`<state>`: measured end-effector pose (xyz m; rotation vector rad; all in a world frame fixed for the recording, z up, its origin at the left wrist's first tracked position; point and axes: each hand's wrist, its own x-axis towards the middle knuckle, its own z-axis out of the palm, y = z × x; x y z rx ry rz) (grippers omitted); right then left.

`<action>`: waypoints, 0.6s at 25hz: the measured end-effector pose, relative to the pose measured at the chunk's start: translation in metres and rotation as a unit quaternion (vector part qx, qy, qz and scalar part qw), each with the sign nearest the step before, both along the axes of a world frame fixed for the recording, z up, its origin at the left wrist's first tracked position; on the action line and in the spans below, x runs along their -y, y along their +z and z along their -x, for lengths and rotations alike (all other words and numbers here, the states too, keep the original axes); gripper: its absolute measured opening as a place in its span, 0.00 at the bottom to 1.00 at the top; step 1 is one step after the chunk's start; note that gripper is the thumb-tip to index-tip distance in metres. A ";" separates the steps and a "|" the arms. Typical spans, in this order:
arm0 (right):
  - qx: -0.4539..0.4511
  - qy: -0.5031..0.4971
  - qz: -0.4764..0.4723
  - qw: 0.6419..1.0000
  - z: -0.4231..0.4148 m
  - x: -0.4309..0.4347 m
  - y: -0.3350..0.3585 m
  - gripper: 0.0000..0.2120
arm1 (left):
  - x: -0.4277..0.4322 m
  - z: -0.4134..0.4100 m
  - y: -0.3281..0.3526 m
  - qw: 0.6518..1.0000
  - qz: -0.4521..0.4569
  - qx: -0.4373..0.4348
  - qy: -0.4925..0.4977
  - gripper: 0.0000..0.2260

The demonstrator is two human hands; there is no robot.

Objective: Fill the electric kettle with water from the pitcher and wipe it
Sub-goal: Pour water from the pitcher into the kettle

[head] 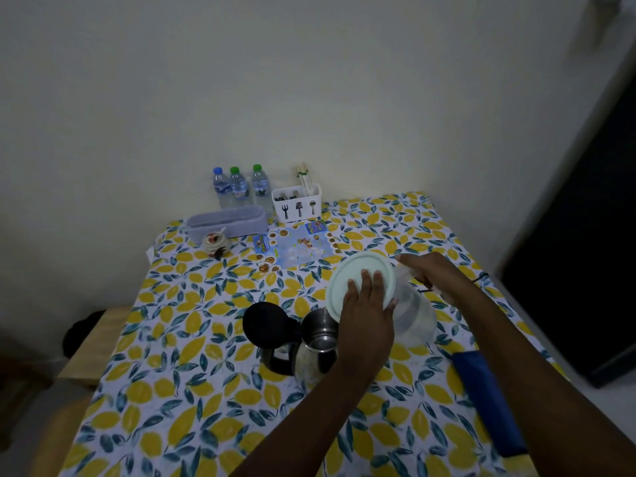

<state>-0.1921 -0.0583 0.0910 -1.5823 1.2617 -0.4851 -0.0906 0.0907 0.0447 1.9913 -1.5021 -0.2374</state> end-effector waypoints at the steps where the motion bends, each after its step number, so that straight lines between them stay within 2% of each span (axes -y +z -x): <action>1: -0.005 0.007 0.005 1.000 -0.002 0.000 0.001 0.25 | 0.000 -0.001 -0.002 1.000 0.003 -0.009 0.004 0.25; 15: -0.057 0.039 0.032 0.997 -0.017 0.000 0.005 0.28 | -0.004 -0.001 -0.006 0.997 0.034 -0.040 0.051 0.24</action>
